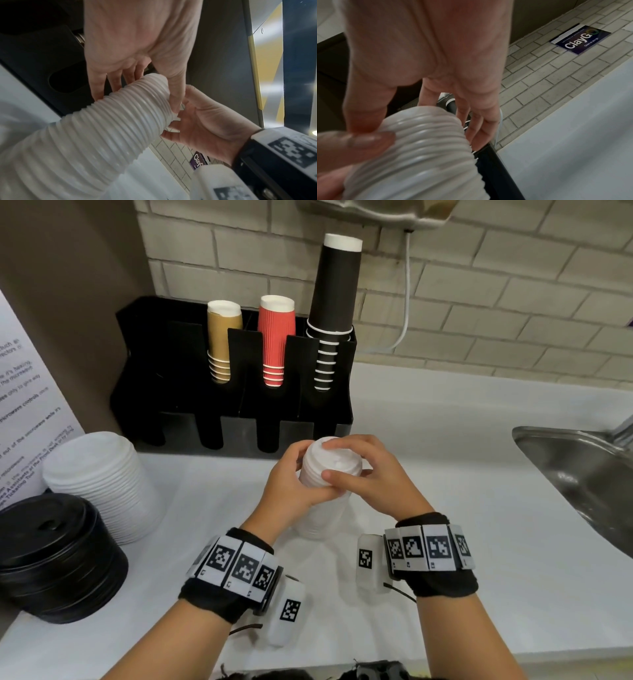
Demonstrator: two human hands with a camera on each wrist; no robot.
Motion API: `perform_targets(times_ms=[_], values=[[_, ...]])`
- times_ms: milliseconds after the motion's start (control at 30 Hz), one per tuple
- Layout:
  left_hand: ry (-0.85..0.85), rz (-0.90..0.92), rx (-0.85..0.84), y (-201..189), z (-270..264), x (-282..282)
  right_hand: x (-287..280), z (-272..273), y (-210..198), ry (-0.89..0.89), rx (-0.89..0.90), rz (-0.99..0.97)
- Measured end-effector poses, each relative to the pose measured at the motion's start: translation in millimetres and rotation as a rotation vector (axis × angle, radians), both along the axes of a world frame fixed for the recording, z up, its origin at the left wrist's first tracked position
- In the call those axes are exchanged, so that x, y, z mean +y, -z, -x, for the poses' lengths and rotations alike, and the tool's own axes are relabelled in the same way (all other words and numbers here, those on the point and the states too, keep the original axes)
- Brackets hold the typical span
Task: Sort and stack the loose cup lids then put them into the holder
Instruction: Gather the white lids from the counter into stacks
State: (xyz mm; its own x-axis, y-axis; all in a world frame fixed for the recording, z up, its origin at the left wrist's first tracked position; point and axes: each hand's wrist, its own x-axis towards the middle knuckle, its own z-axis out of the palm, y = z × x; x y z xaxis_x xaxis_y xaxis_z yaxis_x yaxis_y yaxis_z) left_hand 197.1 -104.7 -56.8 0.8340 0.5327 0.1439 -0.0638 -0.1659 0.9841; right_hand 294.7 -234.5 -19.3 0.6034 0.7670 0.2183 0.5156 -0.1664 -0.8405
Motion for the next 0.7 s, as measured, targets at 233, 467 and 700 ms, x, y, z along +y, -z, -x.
perform_targets(times_ms=[233, 467, 700], values=[[0.092, -0.007, 0.175, -6.6, 7.8, 8.0, 0.2, -1.1, 0.3, -0.012, -0.002, 0.027], [0.225, 0.453, 0.553, -9.3, 17.2, 28.1, 3.1, -6.4, -0.1, -0.019, -0.005, 0.078], [0.138, 0.634, 0.413, 2.5, -16.5, 7.4, 2.0, -25.8, -4.2, -0.007, 0.007, 0.118]])
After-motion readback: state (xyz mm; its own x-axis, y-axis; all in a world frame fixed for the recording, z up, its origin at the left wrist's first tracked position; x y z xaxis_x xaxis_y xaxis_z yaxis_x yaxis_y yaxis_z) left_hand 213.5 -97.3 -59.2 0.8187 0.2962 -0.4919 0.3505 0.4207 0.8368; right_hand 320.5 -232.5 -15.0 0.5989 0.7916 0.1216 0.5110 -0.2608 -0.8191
